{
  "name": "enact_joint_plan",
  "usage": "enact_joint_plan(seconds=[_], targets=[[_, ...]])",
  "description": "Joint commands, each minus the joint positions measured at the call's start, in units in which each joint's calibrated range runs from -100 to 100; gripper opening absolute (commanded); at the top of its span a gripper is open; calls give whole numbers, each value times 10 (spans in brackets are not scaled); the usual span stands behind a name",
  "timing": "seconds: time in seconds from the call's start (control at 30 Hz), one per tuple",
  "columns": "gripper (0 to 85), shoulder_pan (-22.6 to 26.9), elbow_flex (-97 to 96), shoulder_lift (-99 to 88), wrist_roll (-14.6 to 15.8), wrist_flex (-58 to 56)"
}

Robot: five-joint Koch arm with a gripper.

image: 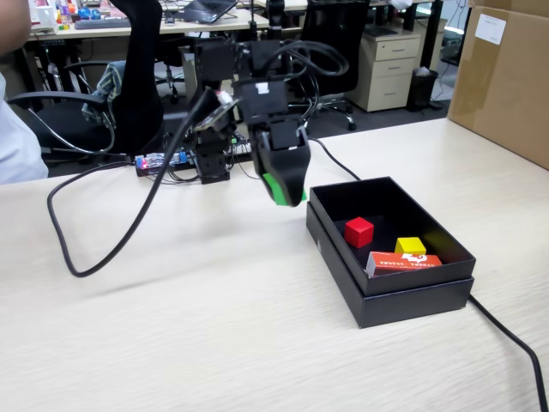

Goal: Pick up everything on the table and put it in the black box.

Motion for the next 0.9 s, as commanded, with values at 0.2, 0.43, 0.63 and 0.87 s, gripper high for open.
enact_joint_plan(seconds=[0.2,0.43,0.63,0.87], targets=[[8,62,148,87,19,-1],[9,71,240,272,22,-1],[9,80,268,369,27,-1],[9,74,267,433,32,-1]])
